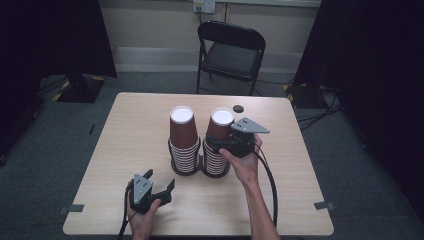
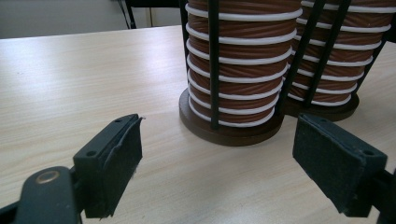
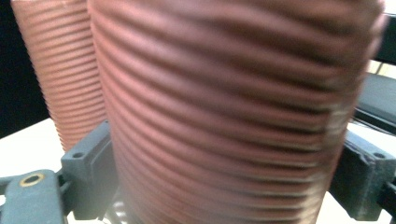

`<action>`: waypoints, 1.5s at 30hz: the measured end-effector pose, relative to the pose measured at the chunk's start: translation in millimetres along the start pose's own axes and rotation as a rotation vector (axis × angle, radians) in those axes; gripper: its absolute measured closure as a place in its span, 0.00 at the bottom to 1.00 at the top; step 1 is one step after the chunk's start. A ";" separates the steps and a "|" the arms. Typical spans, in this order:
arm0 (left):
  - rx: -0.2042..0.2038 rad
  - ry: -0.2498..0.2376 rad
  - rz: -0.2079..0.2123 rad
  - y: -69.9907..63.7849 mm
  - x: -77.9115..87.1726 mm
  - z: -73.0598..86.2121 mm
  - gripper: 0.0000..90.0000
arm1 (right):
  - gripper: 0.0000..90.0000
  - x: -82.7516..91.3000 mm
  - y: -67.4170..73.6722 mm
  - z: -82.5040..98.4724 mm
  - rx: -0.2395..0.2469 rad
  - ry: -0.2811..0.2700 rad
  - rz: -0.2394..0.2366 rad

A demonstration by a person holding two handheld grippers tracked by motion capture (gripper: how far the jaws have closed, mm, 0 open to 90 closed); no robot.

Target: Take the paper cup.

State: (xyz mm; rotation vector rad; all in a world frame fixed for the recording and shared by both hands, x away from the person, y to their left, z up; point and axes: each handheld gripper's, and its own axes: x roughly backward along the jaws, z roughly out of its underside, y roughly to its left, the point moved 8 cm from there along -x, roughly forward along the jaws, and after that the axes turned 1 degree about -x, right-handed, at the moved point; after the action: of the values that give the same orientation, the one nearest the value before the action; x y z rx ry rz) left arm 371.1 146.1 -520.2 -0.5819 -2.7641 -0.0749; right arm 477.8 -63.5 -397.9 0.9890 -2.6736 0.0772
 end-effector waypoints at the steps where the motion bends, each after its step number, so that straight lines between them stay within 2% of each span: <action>1: 0.006 0.000 -0.002 0.2 -0.3 0.0 0.17 | 0.12 -1.4 -0.1 1.2 0.001 0.002 0.010; 19: -0.015 -0.004 0.010 -2.5 0.5 -0.2 0.18 | 0.14 -1.4 -2.7 -2.7 -0.003 -0.017 0.006; 28: -0.014 0.003 0.010 -2.8 -0.2 0.1 0.18 | 0.15 5.9 -0.9 -14.4 -0.009 -0.057 -0.010; 36: -0.013 0.007 0.013 -2.9 -0.3 0.4 0.18 | 0.15 11.7 0.2 -23.3 -0.002 -0.071 -0.006; 45: -0.018 0.009 0.022 -3.3 -0.4 0.4 0.18 | 0.15 16.6 0.0 -33.2 -0.019 -0.104 -0.004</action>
State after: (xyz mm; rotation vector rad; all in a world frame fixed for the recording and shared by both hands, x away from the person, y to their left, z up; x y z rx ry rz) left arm 369.9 143.0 -520.7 -0.6143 -2.7505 -0.0969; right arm 474.1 -69.0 -361.4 1.0184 -2.7609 -0.0011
